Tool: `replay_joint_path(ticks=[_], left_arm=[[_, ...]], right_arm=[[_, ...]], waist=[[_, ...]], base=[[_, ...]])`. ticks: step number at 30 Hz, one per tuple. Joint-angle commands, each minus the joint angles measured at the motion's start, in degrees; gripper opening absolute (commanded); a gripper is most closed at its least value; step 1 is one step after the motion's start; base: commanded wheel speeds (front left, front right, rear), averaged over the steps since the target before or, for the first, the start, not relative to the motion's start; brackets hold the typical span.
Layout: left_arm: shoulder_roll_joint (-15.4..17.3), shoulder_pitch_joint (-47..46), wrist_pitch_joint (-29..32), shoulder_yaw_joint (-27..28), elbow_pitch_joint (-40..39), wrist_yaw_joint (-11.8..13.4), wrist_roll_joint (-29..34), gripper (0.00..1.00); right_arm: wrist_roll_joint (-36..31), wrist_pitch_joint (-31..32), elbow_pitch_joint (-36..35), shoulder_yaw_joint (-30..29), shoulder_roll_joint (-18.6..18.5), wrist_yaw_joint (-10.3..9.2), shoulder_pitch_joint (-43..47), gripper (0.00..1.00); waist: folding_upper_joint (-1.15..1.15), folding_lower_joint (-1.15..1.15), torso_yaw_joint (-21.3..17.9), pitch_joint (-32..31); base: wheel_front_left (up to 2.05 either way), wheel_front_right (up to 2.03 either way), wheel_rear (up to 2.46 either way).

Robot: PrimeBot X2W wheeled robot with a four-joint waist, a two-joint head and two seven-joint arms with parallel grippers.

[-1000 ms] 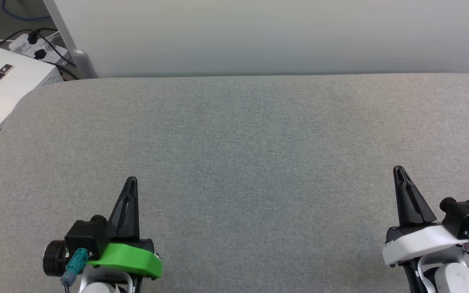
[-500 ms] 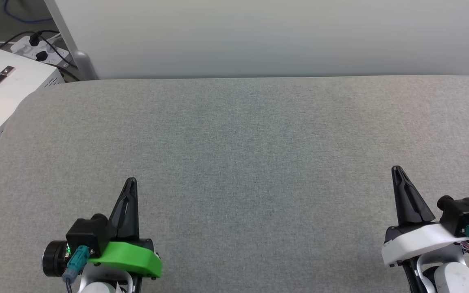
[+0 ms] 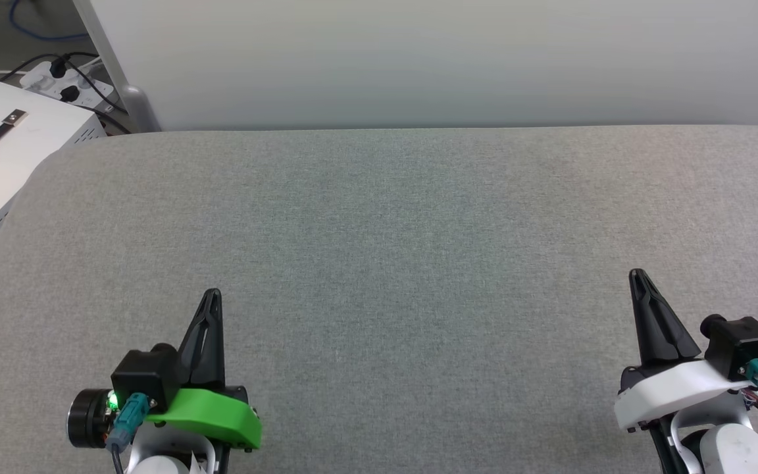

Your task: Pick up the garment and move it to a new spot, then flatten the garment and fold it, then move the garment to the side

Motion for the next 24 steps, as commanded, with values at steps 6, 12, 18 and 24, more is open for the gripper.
replay_joint_path(ticks=[6,12,18,24], left_arm=[[-0.1,0.0,0.9,0.1,-0.5,0.9,0.9,0.0],[-0.1,0.0,1.6,0.1,-0.6,1.2,1.3,0.0],[-0.1,0.0,2.3,0.1,-0.8,1.6,1.7,0.0],[-0.2,0.0,3.0,0.1,-0.9,1.9,2.1,0.0]], right_arm=[[-1.1,0.9,-0.7,-0.1,0.4,-0.02,0.9,0.0],[-1.7,1.6,-1.0,-0.2,0.5,-0.02,1.1,0.0],[-2.3,2.2,-1.3,-0.2,0.6,-0.02,1.3,0.0],[-3.0,2.9,-1.6,-0.3,0.8,-0.03,1.4,0.0]], waist=[[0.2,0.0,0.0,-0.2],[0.23,0.0,0.1,-0.3],[0.26,0.0,0.1,-0.5],[0.29,0.0,0.2,-0.7]], base=[[0.0,0.0,0.0],[0.0,0.0,0.0],[0.0,0.0,0.0],[0.0,0.0,0.0]])
